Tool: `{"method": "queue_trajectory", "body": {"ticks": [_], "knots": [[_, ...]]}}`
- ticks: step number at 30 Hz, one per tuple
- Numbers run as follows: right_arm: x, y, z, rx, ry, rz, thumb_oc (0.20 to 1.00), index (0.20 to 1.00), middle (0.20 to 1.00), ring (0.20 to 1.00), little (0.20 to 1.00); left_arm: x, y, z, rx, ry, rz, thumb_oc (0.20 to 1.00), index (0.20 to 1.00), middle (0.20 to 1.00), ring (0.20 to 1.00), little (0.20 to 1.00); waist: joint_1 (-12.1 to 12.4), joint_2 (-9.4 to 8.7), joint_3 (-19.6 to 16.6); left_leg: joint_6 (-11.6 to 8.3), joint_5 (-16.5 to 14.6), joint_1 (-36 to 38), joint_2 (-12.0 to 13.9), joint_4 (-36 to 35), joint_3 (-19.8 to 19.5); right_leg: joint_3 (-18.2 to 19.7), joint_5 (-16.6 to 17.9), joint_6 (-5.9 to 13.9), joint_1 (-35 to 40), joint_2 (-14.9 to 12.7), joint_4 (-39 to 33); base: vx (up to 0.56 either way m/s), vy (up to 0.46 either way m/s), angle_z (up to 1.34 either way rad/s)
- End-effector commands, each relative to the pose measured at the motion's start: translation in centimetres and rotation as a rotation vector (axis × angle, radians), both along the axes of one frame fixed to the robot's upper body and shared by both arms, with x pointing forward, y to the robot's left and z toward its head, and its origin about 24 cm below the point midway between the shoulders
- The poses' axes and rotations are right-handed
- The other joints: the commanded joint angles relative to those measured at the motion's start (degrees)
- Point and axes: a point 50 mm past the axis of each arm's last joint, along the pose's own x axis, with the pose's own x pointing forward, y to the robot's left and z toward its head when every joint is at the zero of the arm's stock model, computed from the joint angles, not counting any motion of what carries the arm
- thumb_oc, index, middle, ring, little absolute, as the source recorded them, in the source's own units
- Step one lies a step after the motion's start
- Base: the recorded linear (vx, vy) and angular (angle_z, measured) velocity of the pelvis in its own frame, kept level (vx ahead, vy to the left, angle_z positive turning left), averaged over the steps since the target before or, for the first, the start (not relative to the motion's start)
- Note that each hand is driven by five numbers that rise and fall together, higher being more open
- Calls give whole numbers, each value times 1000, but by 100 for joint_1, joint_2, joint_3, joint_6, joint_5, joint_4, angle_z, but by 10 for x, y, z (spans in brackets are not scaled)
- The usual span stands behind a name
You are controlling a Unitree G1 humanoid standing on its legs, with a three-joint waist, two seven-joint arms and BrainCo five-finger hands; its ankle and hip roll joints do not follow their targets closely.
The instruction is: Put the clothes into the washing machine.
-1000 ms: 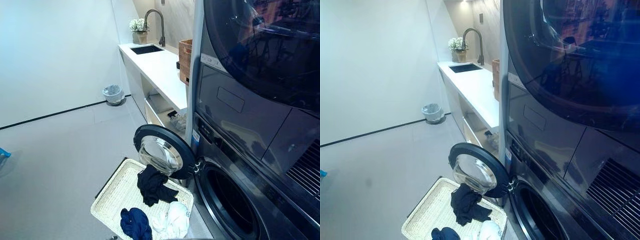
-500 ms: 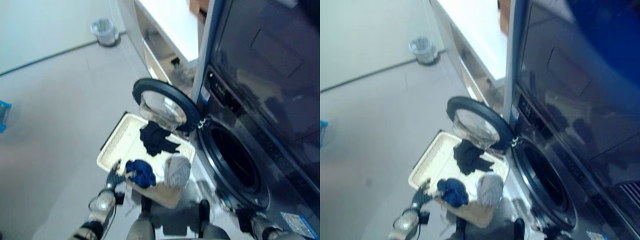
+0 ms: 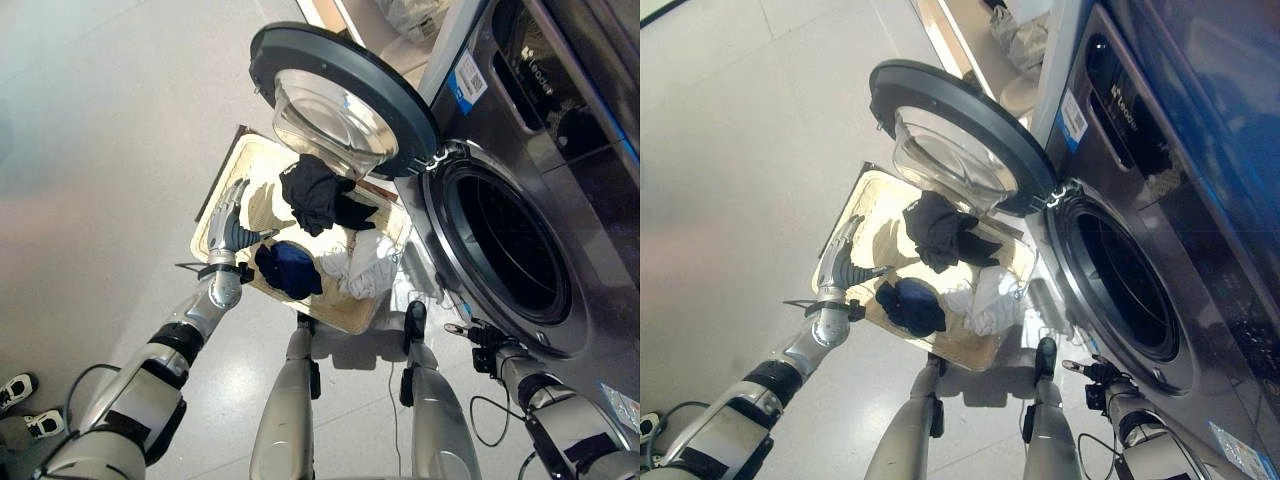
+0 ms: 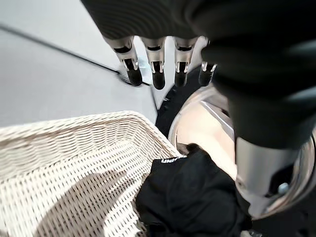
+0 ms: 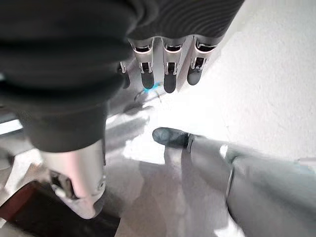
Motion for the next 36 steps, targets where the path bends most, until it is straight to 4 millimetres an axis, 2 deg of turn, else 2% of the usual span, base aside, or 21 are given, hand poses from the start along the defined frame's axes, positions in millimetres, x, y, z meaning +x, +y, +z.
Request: {"method": "queue_trajectory", "body": {"ticks": [1, 3, 5, 12, 15, 18, 24, 36], "knots": [[0, -2, 2, 11, -33, -7, 1000, 1000, 1000, 1000, 1000, 7, 7, 31, 129, -98, 25, 1000, 1000, 1000, 1000, 1000, -9, -553, -64, 144, -697, -523, -336, 904, 70, 131, 556, 51, -602, -6, -75, -55, -15, 8], [10, -5, 14, 5, -70, -3, 1000, 1000, 1000, 1000, 1000, 12, 7, 41, 276, -81, 9, 1000, 1000, 1000, 1000, 1000, -59, -574, -64, 144, -720, -816, -329, 1080, 69, 171, 556, 49, -906, 47, 69, -68, 1, 3], [17, -7, 22, -2, -93, -4, 1000, 1000, 1000, 1000, 1000, 16, 6, 45, 348, -43, 3, 1000, 1000, 1000, 1000, 1000, -97, -577, -64, 143, -727, -992, -321, 1182, 63, 191, 565, 42, -1086, 72, 151, -61, 24, 1], [30, -13, 43, -28, -143, 11, 1000, 1000, 1000, 1000, 1000, 23, 10, 60, 472, -46, 54, 1000, 1000, 1000, 1000, 1000, -184, -575, -64, 134, -731, -1468, -307, 1390, 62, 256, 610, 31, -1575, 148, 296, -43, 26, -4], [32, -14, 45, -33, -149, 14, 1000, 1000, 1000, 1000, 1000, 25, 9, 64, 503, -43, 56, 1000, 1000, 1000, 1000, 1000, -205, -582, -64, 128, -789, -1562, -299, 1497, 56, 266, 569, 25, -1662, 165, 361, -11, 5, -1], [40, -16, 57, -47, -169, 20, 1000, 1000, 1000, 1000, 1000, 32, 6, 80, 535, 5, 50, 1000, 1000, 1000, 1000, 1000, -241, -582, -64, 111, -735, -1836, -285, 1569, 57, 265, 590, 12, -1932, 201, 443, -24, 11, 2], [42, -19, 63, -55, -181, 16, 1000, 1000, 1000, 1000, 1000, 36, -2, 80, 581, 144, 15, 1000, 1000, 1000, 1000, 1000, -258, -549, -64, 138, -854, -2020, -344, 1783, 9, 280, 531, 6, -2120, 231, 595, -2, 1, 1], [49, -16, 71, -59, -208, 31, 1000, 1000, 1000, 1000, 1000, 40, 10, 63, 572, 358, 61, 1000, 1000, 1000, 1000, 1000, -255, -612, -64, 142, -856, -2271, -324, 1865, -15, 260, 549, 6, -2325, 282, 635, 0, 0, 0]]}}
